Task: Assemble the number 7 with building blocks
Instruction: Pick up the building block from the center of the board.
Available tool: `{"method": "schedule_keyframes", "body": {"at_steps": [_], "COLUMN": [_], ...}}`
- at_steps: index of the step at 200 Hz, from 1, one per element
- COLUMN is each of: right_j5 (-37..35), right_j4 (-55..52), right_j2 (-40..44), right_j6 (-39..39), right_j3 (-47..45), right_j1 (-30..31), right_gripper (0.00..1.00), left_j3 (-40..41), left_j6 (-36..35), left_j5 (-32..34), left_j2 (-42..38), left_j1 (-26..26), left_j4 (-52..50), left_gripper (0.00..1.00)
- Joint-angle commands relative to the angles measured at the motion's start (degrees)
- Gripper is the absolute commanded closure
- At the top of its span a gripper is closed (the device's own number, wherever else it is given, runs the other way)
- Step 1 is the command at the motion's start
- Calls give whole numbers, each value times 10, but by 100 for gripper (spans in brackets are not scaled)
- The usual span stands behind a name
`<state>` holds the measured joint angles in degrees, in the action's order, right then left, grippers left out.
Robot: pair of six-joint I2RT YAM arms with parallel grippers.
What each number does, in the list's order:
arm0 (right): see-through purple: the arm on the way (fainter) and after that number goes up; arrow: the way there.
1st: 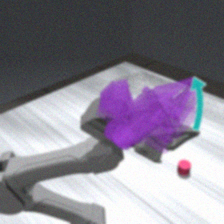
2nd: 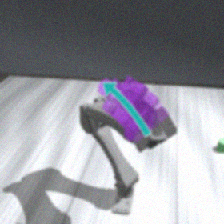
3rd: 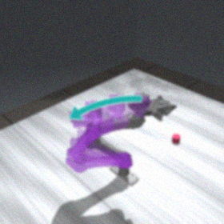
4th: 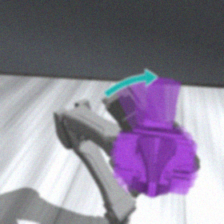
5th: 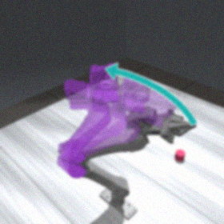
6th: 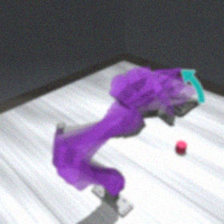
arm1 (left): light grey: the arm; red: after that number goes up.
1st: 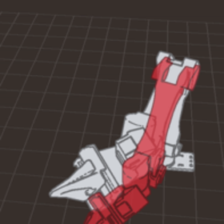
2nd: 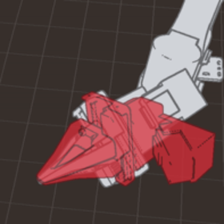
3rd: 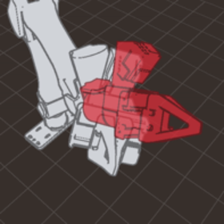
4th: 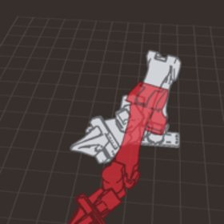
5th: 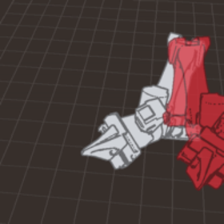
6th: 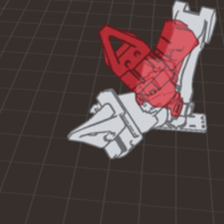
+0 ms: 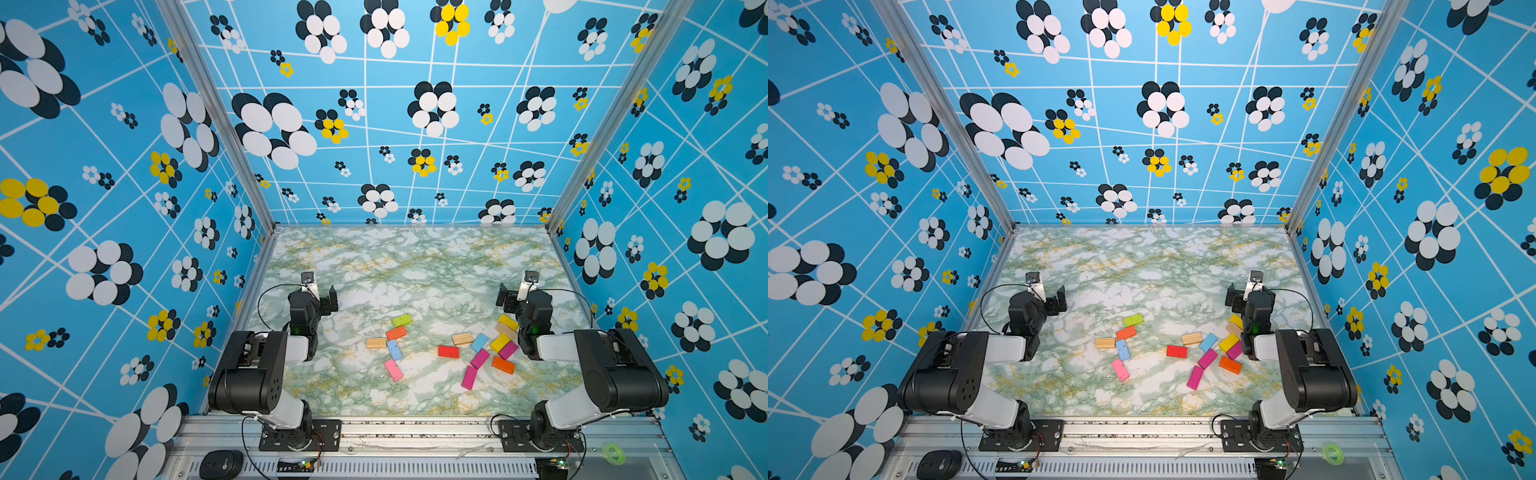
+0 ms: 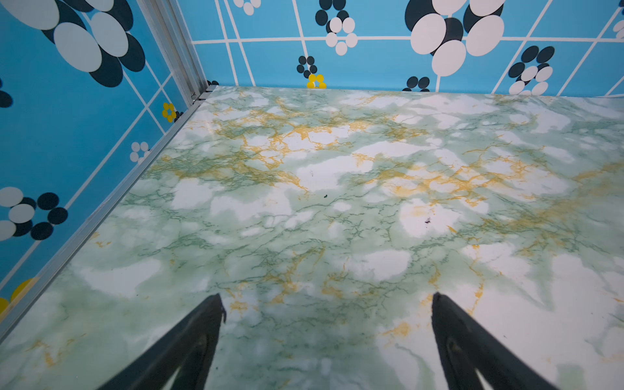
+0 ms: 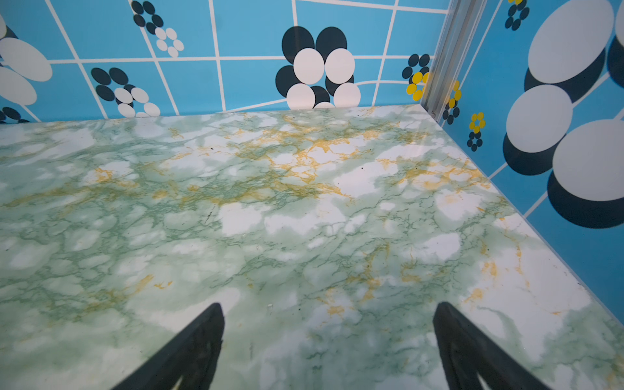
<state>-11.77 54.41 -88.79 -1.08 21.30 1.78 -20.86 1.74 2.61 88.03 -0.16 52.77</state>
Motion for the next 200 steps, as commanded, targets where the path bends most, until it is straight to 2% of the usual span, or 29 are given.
{"method": "schedule_keyframes", "body": {"at_steps": [1,38,57,92,118,133,149,169,200], "right_j5": [-9,-4,3,-4,-20,-30,-37,-29,18], "right_j4": [1,8,21,-41,-80,-132,-206,-348,-529], "right_j2": [-5,-4,10,65,107,143,180,206,208], "right_j6": [-9,-7,-4,-7,-12,-23,-56,-101,-152], "right_j3": [0,-4,-16,-7,-5,7,32,90,190], "right_j1": [-2,-2,-3,-3,-3,-3,-2,-3,-2], "right_gripper": [1,1,2,2,2,3,4,4,4], "left_j3": [5,5,4,-6,-30,-58,-92,-122,-165], "left_j6": [16,13,13,34,67,95,80,65,70], "left_j5": [-44,-49,-48,-15,11,15,36,66,49], "left_j2": [1,0,-29,-114,-137,-140,-145,-157,-168], "left_j1": [19,19,19,17,16,15,-3,-36,-63], "left_j4": [21,22,-7,-111,-190,-254,-324,-386,-455], "left_gripper": [1,1,1,1,1,1,1,1,1]}}
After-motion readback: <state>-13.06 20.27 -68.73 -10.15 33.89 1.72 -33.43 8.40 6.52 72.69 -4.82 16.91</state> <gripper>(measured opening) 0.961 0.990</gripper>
